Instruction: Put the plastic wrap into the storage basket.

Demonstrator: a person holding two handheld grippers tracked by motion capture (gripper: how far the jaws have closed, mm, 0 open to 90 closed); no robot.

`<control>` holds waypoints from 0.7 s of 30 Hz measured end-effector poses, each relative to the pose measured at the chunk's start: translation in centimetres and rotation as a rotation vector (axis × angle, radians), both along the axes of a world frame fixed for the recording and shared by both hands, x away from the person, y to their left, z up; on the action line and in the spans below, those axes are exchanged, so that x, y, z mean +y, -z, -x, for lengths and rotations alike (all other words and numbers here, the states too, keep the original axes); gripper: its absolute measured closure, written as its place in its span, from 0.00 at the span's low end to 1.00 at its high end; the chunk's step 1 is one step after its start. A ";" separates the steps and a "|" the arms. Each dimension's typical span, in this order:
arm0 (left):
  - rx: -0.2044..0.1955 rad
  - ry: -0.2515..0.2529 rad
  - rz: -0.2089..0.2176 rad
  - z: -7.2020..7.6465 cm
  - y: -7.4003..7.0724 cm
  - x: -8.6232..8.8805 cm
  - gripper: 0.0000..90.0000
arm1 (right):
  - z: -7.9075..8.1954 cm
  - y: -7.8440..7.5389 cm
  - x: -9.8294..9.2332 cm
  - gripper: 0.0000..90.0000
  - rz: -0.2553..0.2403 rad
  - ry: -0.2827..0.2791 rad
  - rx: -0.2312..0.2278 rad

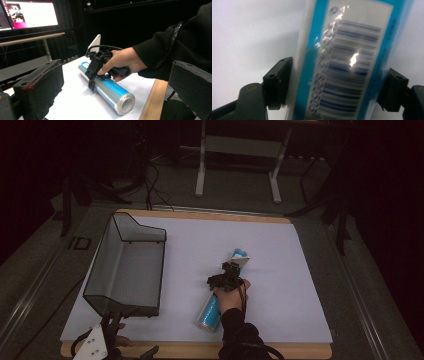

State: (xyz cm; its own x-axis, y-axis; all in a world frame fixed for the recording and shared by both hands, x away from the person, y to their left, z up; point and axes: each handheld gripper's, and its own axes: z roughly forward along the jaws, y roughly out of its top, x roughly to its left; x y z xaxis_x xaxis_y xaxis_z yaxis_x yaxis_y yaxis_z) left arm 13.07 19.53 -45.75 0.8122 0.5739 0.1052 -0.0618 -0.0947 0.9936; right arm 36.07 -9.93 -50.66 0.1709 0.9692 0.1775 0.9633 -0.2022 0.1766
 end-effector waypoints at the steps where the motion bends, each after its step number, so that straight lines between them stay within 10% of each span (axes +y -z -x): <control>1: -0.001 -0.001 -0.002 0.0 0.0 0.0 0.01 | 0.1 0.0 0.1 0.27 0.006 0.000 -0.010; 4: 0.002 -0.004 -0.017 0.0 0.1 -0.2 0.01 | 0.0 -0.1 -0.1 0.29 -0.005 -0.006 0.002; 13: 0.007 -0.010 -0.012 -0.1 0.1 -0.1 0.01 | -0.4 -0.2 -3.1 0.34 -0.250 0.105 0.033; 21: 0.010 -0.007 -0.011 -0.1 0.1 -0.1 0.01 | -1.2 -2.0 -2.2 0.34 -0.231 -0.015 -0.018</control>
